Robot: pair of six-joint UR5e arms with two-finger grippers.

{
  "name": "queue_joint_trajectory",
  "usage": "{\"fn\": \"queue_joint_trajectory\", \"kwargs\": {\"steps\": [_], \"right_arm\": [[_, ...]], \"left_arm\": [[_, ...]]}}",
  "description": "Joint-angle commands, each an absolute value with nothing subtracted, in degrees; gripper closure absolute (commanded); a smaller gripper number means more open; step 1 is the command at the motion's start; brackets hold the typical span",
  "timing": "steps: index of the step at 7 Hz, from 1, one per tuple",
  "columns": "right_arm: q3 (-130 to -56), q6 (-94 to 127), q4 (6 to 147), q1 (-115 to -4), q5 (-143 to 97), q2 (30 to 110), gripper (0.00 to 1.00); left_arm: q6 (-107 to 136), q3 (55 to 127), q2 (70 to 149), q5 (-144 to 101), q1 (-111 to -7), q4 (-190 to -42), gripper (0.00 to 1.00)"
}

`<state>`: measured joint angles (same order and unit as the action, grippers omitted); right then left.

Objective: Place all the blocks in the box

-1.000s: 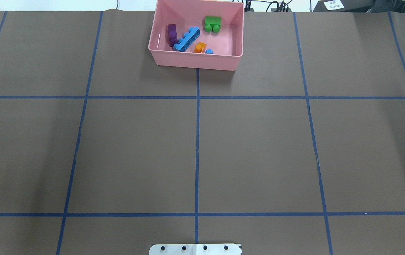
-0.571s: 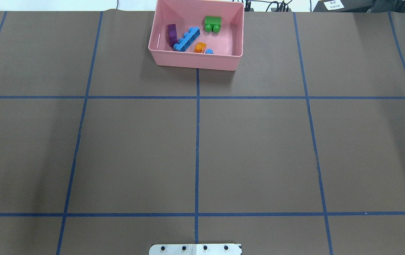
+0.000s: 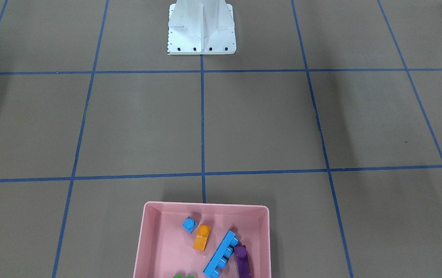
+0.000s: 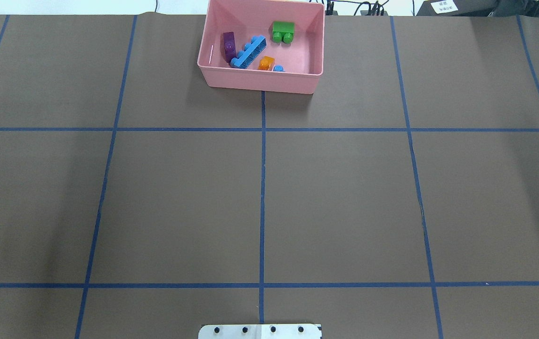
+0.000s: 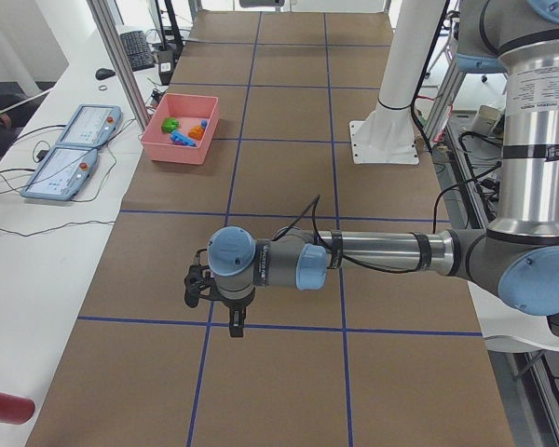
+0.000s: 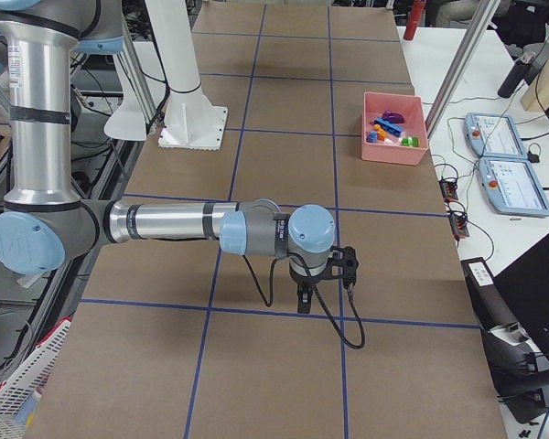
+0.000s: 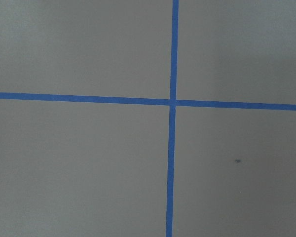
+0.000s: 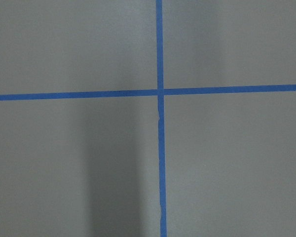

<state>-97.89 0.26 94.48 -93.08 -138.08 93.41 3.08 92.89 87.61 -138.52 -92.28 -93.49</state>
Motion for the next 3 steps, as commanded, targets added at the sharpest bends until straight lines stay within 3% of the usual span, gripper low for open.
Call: {"fn": "queue_joint_trajectory", "kwargs": {"steps": [1,3], "right_arm": [[-97.8,0.4,94.5,-93.1,-138.1,93.3,0.00],[-97.9,0.3,94.5,-93.1,-138.1,93.3,0.00]], "left_arm": [[3.1,92.9,87.6,-138.5,-92.3,-93.5,0.00],[3.1,93.3,87.6,-139.0,-92.3,-93.4,0.00]]}}
